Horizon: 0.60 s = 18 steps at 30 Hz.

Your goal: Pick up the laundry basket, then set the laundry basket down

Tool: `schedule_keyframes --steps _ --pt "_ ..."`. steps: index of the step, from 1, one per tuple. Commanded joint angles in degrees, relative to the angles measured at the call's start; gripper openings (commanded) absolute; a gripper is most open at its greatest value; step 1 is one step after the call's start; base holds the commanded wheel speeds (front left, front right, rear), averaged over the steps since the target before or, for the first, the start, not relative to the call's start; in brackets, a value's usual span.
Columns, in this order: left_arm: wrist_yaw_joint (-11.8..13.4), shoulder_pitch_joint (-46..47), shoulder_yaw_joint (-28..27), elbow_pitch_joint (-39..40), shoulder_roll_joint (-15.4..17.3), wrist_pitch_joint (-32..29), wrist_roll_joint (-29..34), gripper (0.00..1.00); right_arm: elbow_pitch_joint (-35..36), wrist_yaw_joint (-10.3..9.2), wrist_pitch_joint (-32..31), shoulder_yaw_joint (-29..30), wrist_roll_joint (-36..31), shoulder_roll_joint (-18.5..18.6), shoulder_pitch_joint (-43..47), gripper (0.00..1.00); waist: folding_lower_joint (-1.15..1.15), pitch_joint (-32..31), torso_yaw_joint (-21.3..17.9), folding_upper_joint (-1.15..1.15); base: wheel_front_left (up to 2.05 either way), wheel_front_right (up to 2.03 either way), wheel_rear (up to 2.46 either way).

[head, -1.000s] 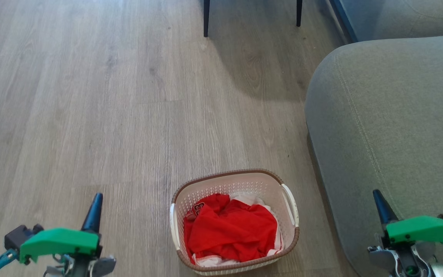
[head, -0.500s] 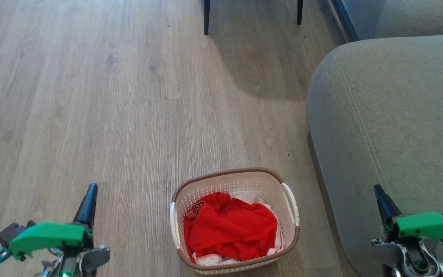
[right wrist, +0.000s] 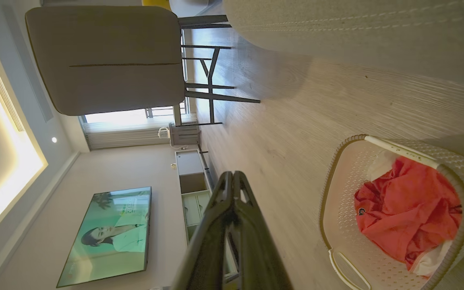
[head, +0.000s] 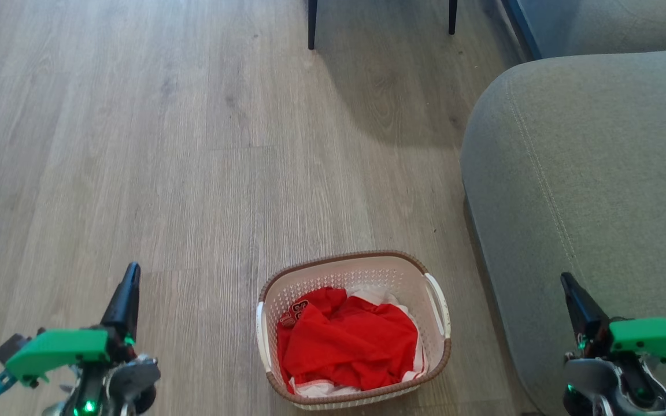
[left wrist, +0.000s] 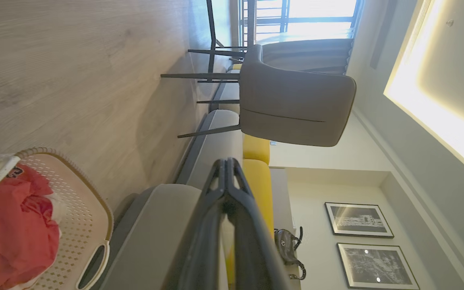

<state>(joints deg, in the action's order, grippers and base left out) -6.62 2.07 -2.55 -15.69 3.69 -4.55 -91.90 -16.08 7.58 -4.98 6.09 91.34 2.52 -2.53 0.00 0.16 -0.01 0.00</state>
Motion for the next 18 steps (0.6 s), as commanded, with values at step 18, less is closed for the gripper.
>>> schedule_keyframes --steps 18 --pt "-0.9 4.0 -2.7 1.7 0.1 -1.0 -1.3 0.00 2.1 -0.09 -0.8 -0.4 1.6 1.0 -3.6 0.00 0.00 0.0 0.0 0.00 0.00 0.00 0.00"
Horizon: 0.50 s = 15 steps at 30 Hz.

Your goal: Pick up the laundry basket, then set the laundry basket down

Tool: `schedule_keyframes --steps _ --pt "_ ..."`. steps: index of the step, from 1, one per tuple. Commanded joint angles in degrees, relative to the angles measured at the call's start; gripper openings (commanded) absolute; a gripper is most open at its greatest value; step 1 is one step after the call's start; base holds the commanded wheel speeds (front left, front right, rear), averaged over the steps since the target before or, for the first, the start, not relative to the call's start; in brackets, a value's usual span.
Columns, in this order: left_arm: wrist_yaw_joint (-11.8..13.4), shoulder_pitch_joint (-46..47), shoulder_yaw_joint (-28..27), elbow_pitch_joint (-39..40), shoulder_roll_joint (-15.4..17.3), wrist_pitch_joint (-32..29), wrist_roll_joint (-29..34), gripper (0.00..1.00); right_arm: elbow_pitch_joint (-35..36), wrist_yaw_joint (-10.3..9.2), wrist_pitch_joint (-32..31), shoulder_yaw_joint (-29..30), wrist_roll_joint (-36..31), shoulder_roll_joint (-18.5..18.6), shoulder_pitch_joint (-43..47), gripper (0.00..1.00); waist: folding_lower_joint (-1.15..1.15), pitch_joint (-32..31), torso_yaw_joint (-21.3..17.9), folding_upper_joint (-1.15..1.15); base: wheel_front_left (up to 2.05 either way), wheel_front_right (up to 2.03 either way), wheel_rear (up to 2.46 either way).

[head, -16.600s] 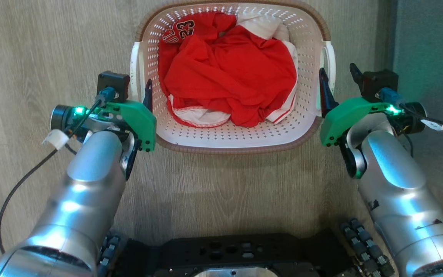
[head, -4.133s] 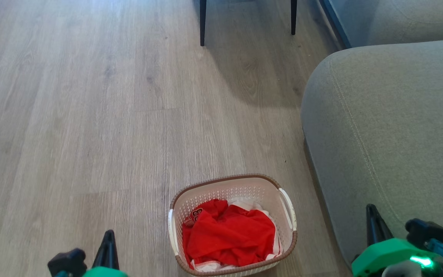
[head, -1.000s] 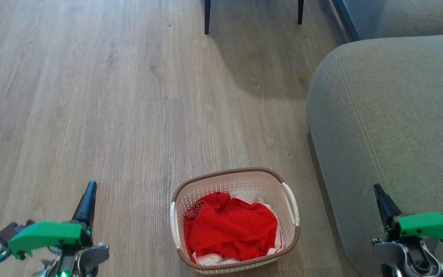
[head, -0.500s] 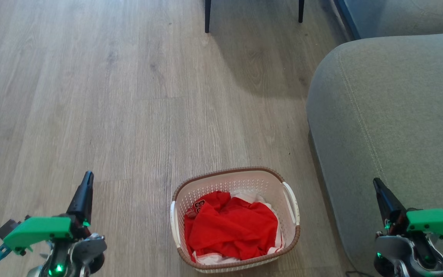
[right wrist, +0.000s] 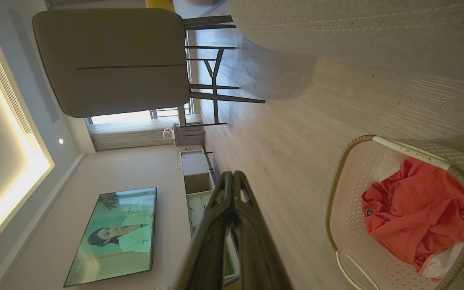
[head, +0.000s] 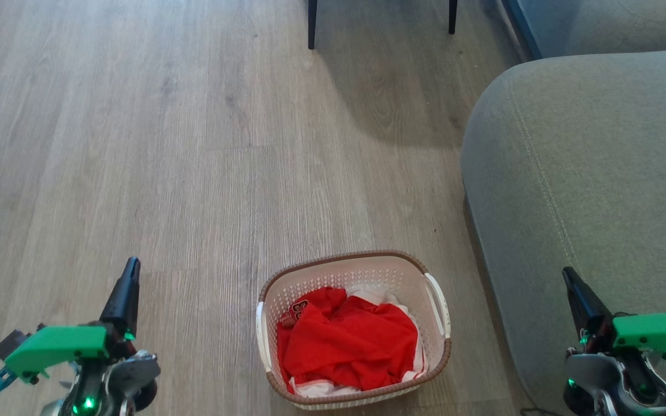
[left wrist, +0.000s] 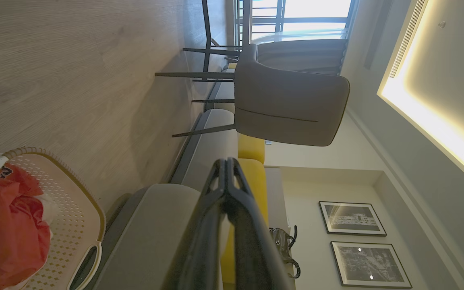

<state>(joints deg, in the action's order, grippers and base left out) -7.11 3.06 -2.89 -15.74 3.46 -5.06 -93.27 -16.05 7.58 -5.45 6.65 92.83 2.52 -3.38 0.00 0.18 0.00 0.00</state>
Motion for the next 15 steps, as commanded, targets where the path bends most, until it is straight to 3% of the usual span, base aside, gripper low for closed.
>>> schedule_keyframes --steps 1,15 --pt "-0.4 3.0 -2.4 1.7 0.3 -0.5 0.1 0.00 2.1 -0.09 -0.3 -1.0 0.0 1.0 -2.7 0.00 0.00 0.0 0.0 0.00 0.00 0.00 0.00" --pt "-0.4 3.0 -2.6 1.7 0.2 -0.6 0.3 0.00 2.1 -0.09 -0.5 -0.8 -0.1 0.9 -2.7 0.00 0.00 0.0 0.0 0.00 0.00 0.00 0.00"
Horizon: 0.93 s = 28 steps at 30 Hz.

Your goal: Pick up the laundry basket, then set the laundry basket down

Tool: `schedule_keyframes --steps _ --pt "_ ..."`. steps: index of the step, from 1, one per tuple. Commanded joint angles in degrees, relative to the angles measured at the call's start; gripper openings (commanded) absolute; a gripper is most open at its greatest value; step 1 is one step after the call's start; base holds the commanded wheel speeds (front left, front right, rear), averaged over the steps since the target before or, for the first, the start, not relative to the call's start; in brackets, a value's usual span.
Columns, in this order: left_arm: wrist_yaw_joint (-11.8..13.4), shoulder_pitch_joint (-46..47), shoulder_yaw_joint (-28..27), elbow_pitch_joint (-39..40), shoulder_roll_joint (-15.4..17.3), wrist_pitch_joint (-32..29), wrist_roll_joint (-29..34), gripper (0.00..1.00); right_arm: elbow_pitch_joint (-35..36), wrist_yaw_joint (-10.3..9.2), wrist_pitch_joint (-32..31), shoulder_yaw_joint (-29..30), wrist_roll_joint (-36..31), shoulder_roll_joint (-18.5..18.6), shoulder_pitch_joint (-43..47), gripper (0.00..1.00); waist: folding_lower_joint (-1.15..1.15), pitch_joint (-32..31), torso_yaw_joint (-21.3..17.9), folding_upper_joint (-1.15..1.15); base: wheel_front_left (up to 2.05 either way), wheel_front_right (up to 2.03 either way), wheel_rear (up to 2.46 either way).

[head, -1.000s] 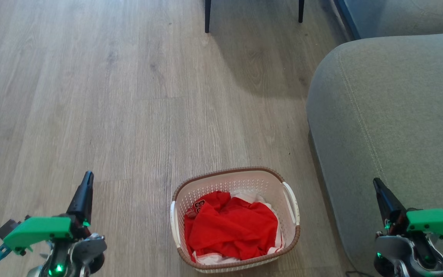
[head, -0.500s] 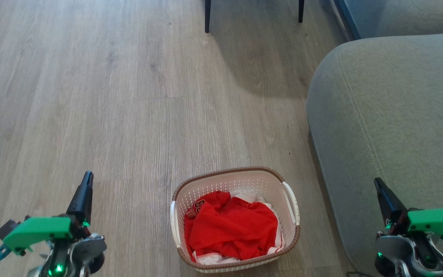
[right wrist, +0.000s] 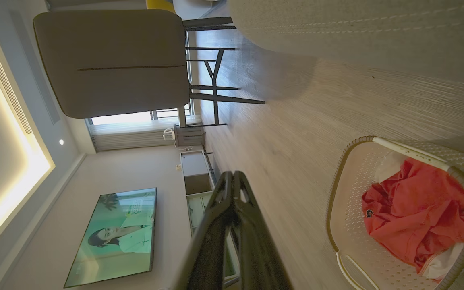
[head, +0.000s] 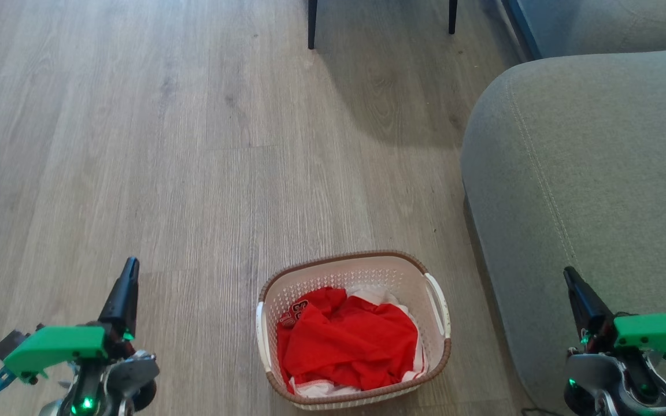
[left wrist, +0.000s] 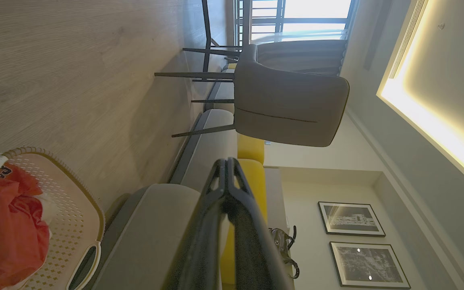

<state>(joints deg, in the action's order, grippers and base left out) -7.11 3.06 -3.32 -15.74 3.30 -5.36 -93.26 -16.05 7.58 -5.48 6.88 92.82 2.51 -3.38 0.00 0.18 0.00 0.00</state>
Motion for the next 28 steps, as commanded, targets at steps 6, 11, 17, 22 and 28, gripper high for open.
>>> schedule_keyframes --steps 6,11,17,22,28 --pt "-0.4 3.1 -2.3 1.7 0.3 -0.4 0.3 0.00 2.1 -0.09 -0.5 -1.0 -0.1 0.9 -2.7 0.00 0.00 0.0 0.0 0.00 0.00 0.00 0.00" --pt "-0.4 3.1 -2.3 1.7 0.2 -0.4 0.4 0.00 2.1 -0.09 -0.5 -1.0 -0.2 0.8 -2.7 0.00 0.00 0.0 0.0 0.00 0.00 0.00 0.00" --pt "-0.4 3.1 -2.4 1.7 0.2 -0.5 0.4 0.00 2.1 -0.09 -0.6 -0.9 -0.2 0.8 -2.7 0.00 0.00 0.0 0.0 0.00 0.00 0.00 0.00" --pt "-0.4 3.1 -2.5 1.7 0.1 -0.5 0.5 0.00 2.0 -0.09 -0.6 -0.9 -0.2 0.8 -2.8 0.00 0.00 0.0 0.0 0.00 0.00 0.00 0.00" --pt "-0.4 3.1 -2.5 1.7 0.1 -0.6 0.5 0.00 2.0 -0.09 -0.6 -0.8 -0.3 0.7 -2.8 0.00 0.00 0.0 0.0 0.00 0.00 0.00 0.00"
